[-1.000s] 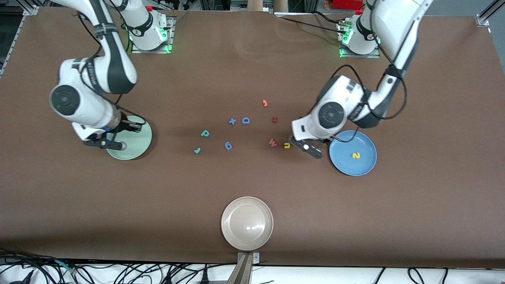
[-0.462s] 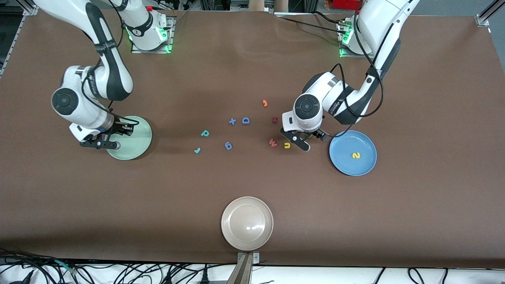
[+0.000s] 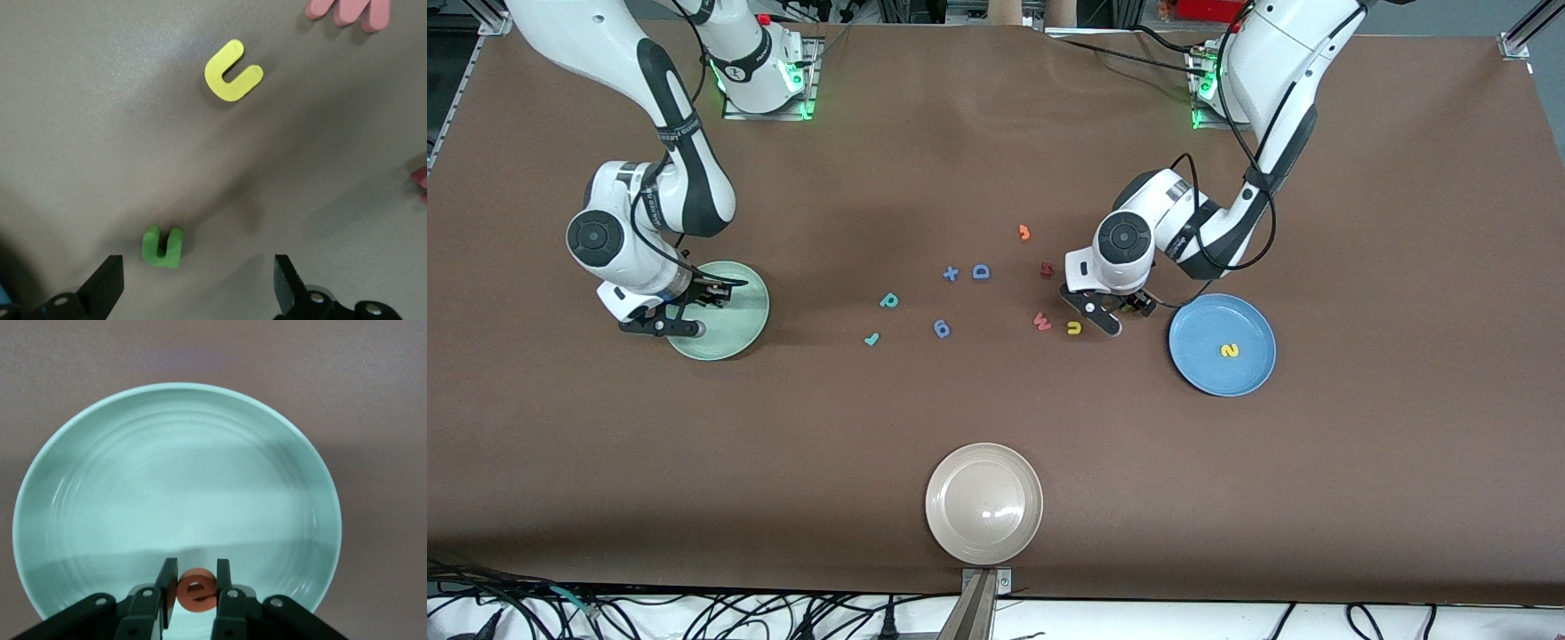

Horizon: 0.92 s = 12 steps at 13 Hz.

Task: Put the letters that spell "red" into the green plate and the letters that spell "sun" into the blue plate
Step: 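Lower e onto the green plate while the left gripper grasps yellow u, then carry yellow u to the blue plate while the right gripper reaches teal d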

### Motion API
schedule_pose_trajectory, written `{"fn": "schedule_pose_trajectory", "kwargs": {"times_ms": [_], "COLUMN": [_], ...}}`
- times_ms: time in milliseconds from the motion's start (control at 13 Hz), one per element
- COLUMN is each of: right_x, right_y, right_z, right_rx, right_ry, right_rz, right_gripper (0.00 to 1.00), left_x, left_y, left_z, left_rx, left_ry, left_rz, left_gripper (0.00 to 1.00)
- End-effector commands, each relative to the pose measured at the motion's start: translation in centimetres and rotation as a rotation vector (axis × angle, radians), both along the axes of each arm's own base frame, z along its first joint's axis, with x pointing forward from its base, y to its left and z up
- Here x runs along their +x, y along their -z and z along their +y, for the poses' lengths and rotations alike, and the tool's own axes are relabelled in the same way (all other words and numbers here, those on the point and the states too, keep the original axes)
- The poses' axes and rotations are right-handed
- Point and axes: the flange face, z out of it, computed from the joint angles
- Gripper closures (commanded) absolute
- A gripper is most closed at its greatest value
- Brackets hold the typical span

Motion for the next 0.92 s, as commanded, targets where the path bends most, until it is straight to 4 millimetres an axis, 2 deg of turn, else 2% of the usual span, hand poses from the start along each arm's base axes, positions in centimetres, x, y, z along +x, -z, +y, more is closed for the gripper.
{"fn": "schedule_pose_trajectory", "kwargs": {"times_ms": [0, 77, 231, 308, 385, 462, 538, 615, 769, 846], "right_x": [-0.1, 0.0, 0.3, 0.5, 0.8, 1.1, 1.6, 2.1, 2.8, 3.2], "right_y": [-0.4, -0.7, -2.0, -3.0, -4.1, -5.3, -6.8, -8.1, -9.7, -10.2], "right_z": [-0.2, -0.2, 0.2, 0.5, 1.1, 1.8, 4.4, 6.3, 11.2, 13.1], "right_rx": [0.014, 0.017, 0.028, 0.036, 0.043, 0.045, 0.054, 0.055, 0.06, 0.062], "right_ry": [-0.004, -0.001, -0.004, -0.001, 0.001, 0.039, 0.051, 0.09, 0.159, 0.206], "right_rz": [-0.007, -0.012, -0.011, -0.008, 0.004, 0.032, 0.051, 0.053, 0.035, 0.018], "right_gripper": [0.22, 0.02, 0.02, 0.02, 0.02, 0.02, 0.04, 0.05, 0.05, 0.05], "left_x": [0.8, 1.4, 1.3, 1.2, 1.3, 1.2, 1.1, 1.2, 1.2, 1.3], "left_y": [0.6, 0.5, 1.2, 1.2, 1.2, 1.2, 1.2, 1.2, 0.8, 0.5], "left_z": [1.1, 2.1, 2.0, 1.9, 2.0, 1.9, 1.8, 1.8, 1.6, 1.6], "left_rx": [0.01, 0.006, 0.001, 0.001, 0.001, 0.001, 0.0, 0.001, 0.002, 0.002], "left_ry": [0.02, 0.004, 0.005, 0.005, 0.003, 0.003, 0.005, 0.005, 0.007, 0.006], "left_rz": [-0.038, -0.045, -0.04, -0.04, -0.039, -0.039, -0.039, -0.039, -0.04, -0.044], "left_gripper": [0.01, 0.01, 0.04, 0.09, 0.19, 0.34, 0.52, 0.62, 0.72, 0.74]}}
